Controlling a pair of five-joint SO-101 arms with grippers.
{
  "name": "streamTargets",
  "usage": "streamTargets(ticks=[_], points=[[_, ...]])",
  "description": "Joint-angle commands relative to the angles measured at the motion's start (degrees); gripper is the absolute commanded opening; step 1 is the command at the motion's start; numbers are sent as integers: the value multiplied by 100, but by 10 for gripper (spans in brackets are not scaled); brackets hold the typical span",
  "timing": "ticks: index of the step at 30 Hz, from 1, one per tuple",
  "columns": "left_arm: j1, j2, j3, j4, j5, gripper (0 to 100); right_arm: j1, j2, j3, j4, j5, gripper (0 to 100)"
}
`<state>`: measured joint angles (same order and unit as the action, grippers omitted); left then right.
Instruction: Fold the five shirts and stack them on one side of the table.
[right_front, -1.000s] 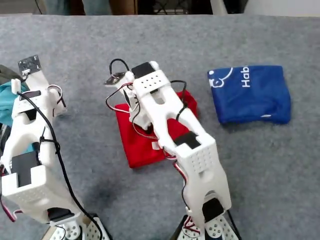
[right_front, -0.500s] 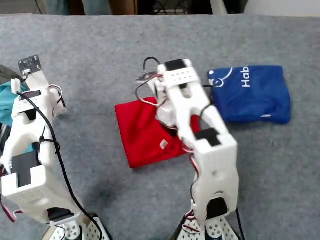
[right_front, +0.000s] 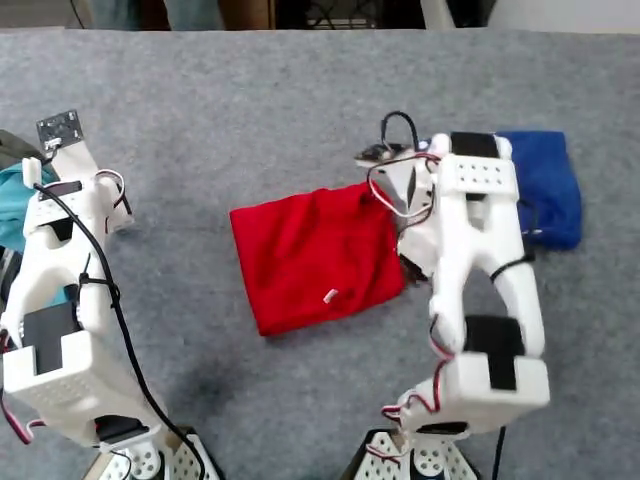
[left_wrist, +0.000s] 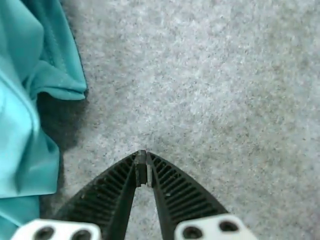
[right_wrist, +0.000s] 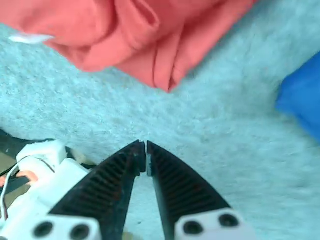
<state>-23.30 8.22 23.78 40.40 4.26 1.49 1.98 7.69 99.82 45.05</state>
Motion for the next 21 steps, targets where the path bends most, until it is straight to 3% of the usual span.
streamTargets(ticks=[1,5,11,21], points=[[75,-290,-13,-105,-26,30,-905,-497,-585,-246,-237,15],[75,-290,-13,-105,-26,30,-1793,-268,-734,-1064,-712,15],[145,-290,-13,-105,-26,30,-2119,901,-954,-2075,-1152,15],[127,-290,-13,-105,-26,30,-1820,1938,-1701,-1073,-1222,15]])
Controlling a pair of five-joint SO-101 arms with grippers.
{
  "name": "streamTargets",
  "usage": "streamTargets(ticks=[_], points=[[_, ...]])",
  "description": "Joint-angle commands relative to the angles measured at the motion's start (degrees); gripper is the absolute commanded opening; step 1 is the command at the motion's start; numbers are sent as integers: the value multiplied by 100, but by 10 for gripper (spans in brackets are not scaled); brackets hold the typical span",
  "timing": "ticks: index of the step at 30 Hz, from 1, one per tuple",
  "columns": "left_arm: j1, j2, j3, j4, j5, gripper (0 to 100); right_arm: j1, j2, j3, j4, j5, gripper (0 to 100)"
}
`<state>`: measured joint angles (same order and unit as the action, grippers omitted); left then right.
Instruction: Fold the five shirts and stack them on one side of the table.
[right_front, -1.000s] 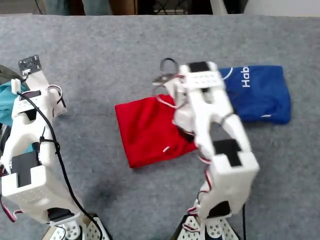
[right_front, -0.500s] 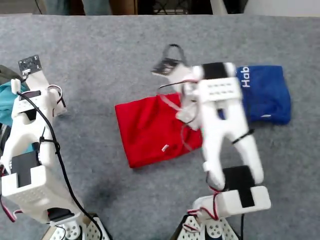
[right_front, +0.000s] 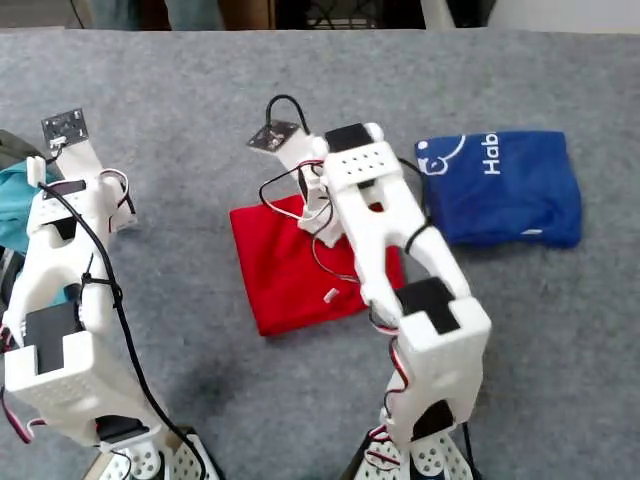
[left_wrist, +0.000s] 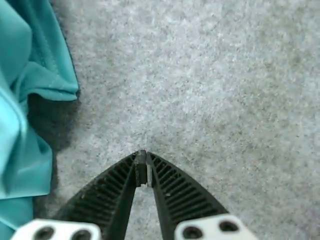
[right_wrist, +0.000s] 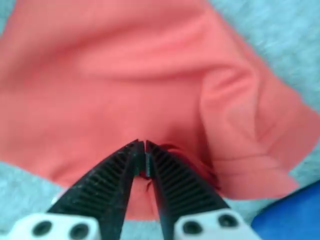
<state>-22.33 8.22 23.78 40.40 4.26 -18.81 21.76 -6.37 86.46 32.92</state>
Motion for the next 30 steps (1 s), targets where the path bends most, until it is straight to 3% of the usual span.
streamTargets(ticks=[1,7,13,18,23,30], points=[[31,-290,-13,-105,-26,30,352,-40,-295,369,-9,15],[22,-290,-13,-105,-26,30,1292,-40,-259,1213,290,15],[22,-290,-13,-105,-26,30,2479,-57,154,1310,765,14],[31,-290,-13,-105,-26,30,3015,-163,127,1433,826,14],[40,-290,-13,-105,-26,30,2699,-1200,-163,1451,519,15],[48,-290,-4,-105,-26,30,1108,-1675,233,1090,-229,15]])
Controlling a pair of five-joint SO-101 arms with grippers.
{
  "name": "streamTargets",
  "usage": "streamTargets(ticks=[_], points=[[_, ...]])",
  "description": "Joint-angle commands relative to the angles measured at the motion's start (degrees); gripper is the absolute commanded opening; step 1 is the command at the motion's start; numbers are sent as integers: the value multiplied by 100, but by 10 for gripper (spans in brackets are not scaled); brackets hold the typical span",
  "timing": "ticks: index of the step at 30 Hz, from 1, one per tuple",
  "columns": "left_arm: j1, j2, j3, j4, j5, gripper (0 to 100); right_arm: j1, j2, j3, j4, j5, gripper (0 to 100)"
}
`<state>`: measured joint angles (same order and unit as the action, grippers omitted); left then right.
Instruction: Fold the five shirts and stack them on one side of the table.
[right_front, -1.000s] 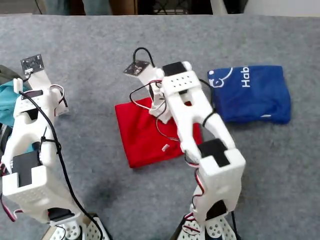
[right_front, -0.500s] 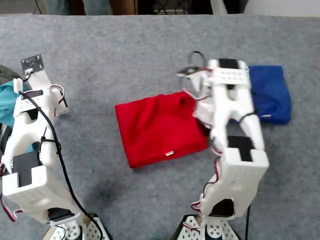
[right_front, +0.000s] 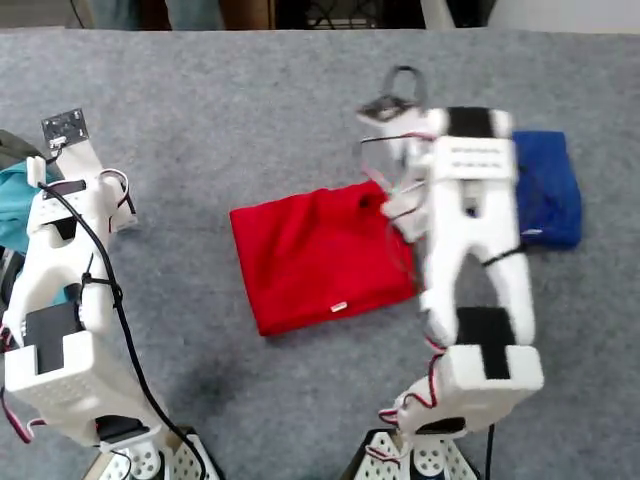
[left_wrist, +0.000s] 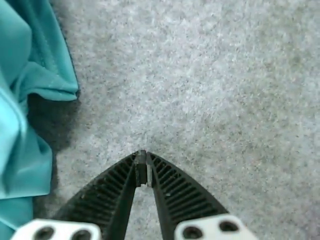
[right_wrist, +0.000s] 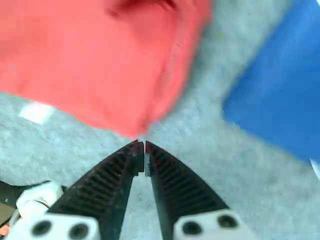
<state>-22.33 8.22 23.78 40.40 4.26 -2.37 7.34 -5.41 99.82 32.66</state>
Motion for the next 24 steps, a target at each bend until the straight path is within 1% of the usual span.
streamTargets(ticks=[1,5,6,8,10,13,14,19,22,24], points=[[48,-290,-4,-105,-26,30,-571,-163,330,-448,-211,15],[75,-352,-75,0,35,30,-255,180,1218,-1108,-185,15],[171,-360,-154,141,97,30,-123,259,1437,-1231,-185,15],[382,-466,-541,774,158,30,105,382,1780,-1503,-176,15],[787,-501,-936,1336,176,30,308,453,1965,-1793,-176,15],[1657,-492,-1385,1644,176,30,378,444,1965,-1925,-176,15],[1956,-484,-1481,1644,176,30,343,426,1877,-1881,-185,15],[3213,-211,-1640,1530,185,30,-9,75,1024,-941,-185,15],[3538,105,-1587,1354,185,30,-9,-251,347,-475,-185,15],[3565,448,-1525,1222,185,30,-9,-382,-127,-299,-185,15]])
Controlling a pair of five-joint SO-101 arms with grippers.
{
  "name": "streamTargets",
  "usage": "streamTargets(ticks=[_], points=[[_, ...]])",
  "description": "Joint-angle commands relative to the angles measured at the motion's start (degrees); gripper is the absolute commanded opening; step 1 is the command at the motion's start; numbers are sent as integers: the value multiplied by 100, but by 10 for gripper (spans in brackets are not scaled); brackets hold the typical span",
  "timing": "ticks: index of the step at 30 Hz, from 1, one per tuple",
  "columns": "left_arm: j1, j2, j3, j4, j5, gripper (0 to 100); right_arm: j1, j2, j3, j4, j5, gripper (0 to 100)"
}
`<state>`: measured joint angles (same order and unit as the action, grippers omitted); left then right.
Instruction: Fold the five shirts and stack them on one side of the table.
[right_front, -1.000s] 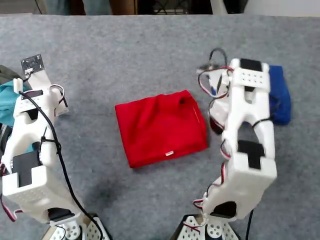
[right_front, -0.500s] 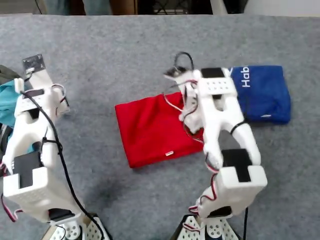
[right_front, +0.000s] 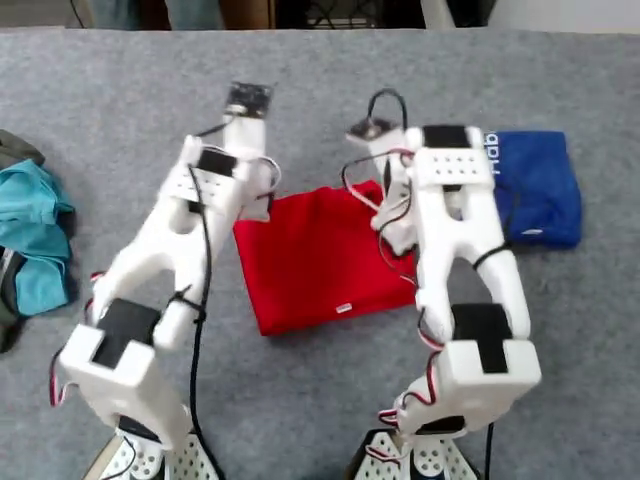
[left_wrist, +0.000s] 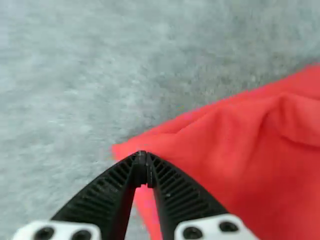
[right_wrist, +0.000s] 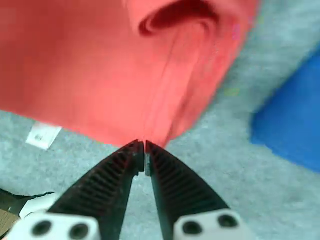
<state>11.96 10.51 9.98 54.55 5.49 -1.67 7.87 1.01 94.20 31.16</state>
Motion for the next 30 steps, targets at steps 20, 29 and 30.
streamTargets(ticks=[20,29,30], points=[[-66,1064,-400,-343,668,30,-70,2747,-3029,-2145,-211,15],[-66,1073,-400,-343,668,30,316,3996,-5437,-1116,-211,15],[-66,1073,-400,-343,668,30,308,4004,-5771,-862,-246,15]])
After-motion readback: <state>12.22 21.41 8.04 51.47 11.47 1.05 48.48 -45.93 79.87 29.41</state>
